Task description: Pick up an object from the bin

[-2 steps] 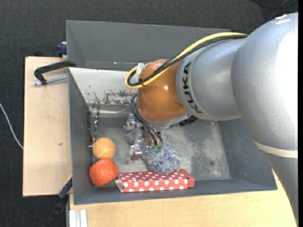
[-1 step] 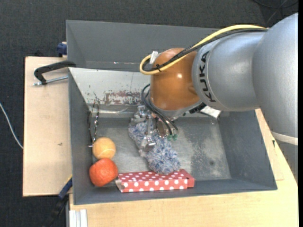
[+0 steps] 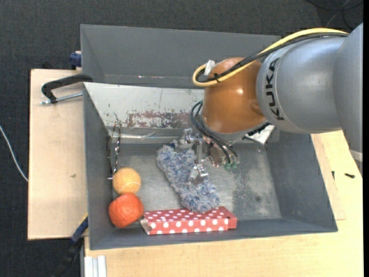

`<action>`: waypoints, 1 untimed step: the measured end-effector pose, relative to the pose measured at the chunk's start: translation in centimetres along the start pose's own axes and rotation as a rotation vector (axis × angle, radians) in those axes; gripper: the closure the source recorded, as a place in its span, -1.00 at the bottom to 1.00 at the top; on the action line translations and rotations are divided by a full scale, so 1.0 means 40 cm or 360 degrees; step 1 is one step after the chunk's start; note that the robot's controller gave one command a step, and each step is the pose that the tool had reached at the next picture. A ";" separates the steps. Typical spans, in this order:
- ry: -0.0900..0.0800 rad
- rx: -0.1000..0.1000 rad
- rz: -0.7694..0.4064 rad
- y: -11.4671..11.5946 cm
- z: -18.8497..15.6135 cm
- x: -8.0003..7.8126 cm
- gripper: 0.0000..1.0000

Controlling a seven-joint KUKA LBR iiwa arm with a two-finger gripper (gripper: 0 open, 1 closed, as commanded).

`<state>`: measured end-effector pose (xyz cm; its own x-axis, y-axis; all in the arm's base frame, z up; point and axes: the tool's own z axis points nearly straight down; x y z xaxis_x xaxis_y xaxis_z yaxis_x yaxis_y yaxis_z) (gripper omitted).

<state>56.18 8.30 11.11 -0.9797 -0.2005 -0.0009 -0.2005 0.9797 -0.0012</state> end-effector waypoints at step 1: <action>-0.0017 0.0001 -0.0459 0.004 0.043 -0.007 -1.00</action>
Offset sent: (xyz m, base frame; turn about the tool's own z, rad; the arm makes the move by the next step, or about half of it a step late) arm 0.0021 -0.0176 -0.0411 0.1702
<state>56.42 8.53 9.38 -0.8820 -0.4711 -0.0109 -0.4711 0.8821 -0.0033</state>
